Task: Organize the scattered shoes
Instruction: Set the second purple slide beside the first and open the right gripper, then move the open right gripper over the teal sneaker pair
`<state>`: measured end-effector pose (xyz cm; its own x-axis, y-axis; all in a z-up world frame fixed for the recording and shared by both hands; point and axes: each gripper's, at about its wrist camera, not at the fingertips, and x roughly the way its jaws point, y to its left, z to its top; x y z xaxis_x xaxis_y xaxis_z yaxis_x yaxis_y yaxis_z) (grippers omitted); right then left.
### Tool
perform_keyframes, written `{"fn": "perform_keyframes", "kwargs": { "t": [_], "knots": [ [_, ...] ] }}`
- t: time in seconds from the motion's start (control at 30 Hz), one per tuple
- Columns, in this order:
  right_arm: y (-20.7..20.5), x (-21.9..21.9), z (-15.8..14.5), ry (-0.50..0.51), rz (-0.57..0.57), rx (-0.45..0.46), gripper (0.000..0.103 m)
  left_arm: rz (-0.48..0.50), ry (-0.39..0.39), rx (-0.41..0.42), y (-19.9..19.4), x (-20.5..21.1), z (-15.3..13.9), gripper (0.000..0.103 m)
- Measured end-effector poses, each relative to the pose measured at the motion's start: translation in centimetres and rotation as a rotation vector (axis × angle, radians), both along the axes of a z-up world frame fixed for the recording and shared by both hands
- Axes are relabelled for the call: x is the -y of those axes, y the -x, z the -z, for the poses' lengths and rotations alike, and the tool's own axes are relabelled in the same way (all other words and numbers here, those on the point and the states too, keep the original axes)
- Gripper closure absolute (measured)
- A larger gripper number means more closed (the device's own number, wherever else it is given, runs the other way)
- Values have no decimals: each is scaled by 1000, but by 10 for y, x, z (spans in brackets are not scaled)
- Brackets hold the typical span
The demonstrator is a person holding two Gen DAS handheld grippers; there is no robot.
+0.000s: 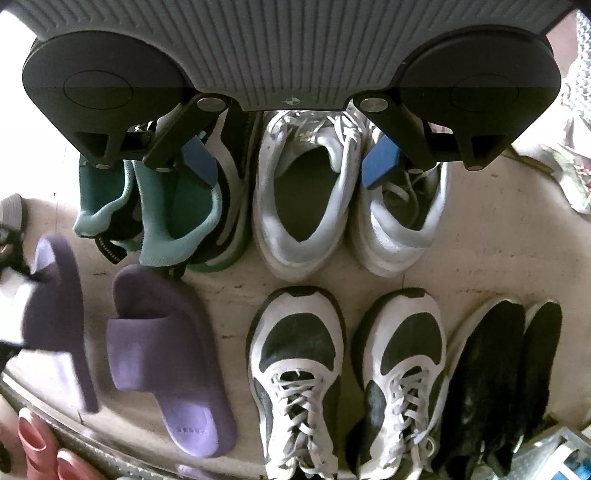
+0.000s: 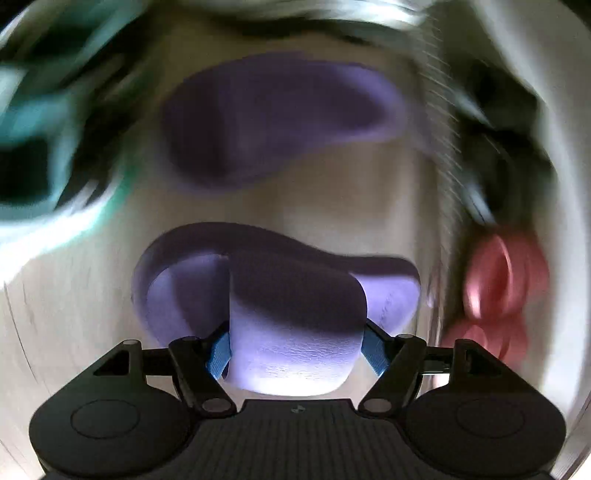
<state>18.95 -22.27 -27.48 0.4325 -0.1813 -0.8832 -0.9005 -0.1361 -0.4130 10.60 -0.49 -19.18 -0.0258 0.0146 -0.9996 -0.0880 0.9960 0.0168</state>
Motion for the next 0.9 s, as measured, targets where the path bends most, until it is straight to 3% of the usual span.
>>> {"fn": "perform_keyframes", "kwargs": {
  "t": [0.17,0.4,0.47,0.53,0.8,0.9],
  "knots": [
    [4,-12,27,21,-75,78,33,-5,5,-10,-2,-2,6,14],
    [4,-27,21,-95,-169,122,34,-6,13,-17,-4,-3,9,14],
    [-1,-36,13,-123,-33,93,34,-5,14,-8,-4,-3,4,14],
    [-9,-39,1,-152,108,85,27,-3,16,3,-4,-3,-1,14],
    [-23,-12,-101,-329,528,51,20,24,-5,88,-10,-8,-55,14],
    [-42,6,-151,-457,929,15,19,72,-39,118,-14,-6,-82,14]
  ]
}}
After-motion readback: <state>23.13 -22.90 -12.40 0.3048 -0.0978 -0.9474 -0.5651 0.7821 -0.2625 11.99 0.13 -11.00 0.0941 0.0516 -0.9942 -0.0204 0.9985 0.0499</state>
